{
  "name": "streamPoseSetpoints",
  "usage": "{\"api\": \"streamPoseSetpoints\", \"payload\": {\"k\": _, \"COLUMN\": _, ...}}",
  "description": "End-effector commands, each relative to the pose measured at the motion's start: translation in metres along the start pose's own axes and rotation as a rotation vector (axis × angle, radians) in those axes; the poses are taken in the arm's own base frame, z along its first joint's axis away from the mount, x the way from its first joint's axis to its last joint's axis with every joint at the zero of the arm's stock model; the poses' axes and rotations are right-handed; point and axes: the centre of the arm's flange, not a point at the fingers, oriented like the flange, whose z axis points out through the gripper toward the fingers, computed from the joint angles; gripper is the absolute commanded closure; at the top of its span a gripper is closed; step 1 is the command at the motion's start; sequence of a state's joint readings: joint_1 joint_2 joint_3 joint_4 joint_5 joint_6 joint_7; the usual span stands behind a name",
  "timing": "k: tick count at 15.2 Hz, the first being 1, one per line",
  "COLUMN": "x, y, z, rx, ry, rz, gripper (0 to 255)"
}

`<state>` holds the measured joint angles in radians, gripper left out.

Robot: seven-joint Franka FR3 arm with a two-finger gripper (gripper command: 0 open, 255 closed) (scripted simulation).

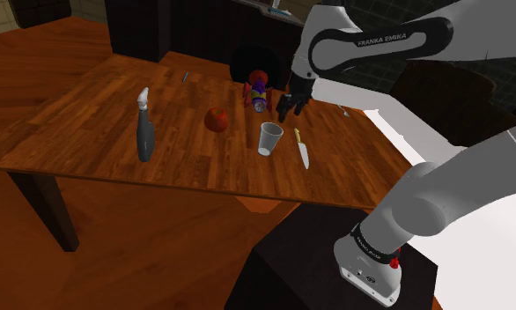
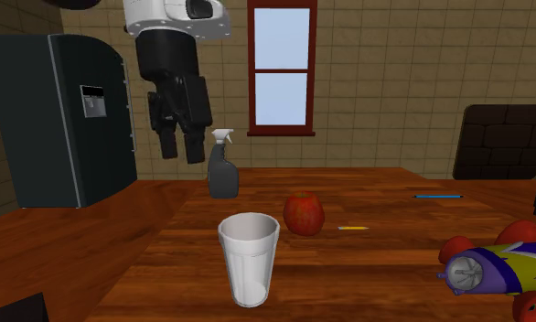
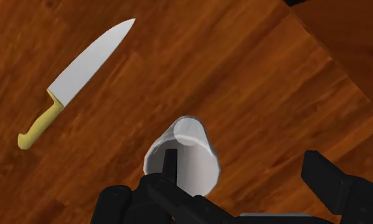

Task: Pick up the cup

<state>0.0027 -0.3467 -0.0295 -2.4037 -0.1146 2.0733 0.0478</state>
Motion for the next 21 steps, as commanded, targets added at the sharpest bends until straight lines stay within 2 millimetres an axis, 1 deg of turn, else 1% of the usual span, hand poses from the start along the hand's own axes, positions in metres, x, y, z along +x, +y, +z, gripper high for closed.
{"api": "streamPoseSetpoints", "payload": {"k": 1, "x": 0.016, "y": -0.003, "z": 0.021, "rx": -0.009, "ry": -0.005, "rz": 0.006, "gripper": 0}}
{"api": "streamPoseSetpoints", "payload": {"k": 8, "x": 0.076, "y": -0.007, "z": 0.094, "rx": -0.042, "ry": -0.027, "rz": 0.026, "gripper": 0}}
{"api": "streamPoseSetpoints", "payload": {"k": 9, "x": 0.081, "y": -0.007, "z": 0.101, "rx": -0.045, "ry": -0.029, "rz": 0.028, "gripper": 0}}
{"api": "streamPoseSetpoints", "payload": {"k": 16, "x": 0.081, "y": -0.01, "z": 0.138, "rx": -0.045, "ry": -0.029, "rz": 0.028, "gripper": 0}}
{"api": "streamPoseSetpoints", "payload": {"k": 18, "x": 0.08, "y": -0.011, "z": 0.141, "rx": -0.045, "ry": -0.029, "rz": 0.028, "gripper": 0}}
{"api": "streamPoseSetpoints", "payload": {"k": 19, "x": 0.08, "y": -0.011, "z": 0.141, "rx": -0.045, "ry": -0.029, "rz": 0.028, "gripper": 255}}
{"api": "streamPoseSetpoints", "payload": {"k": 21, "x": 0.08, "y": -0.011, "z": 0.141, "rx": -0.045, "ry": -0.029, "rz": 0.028, "gripper": 255}}
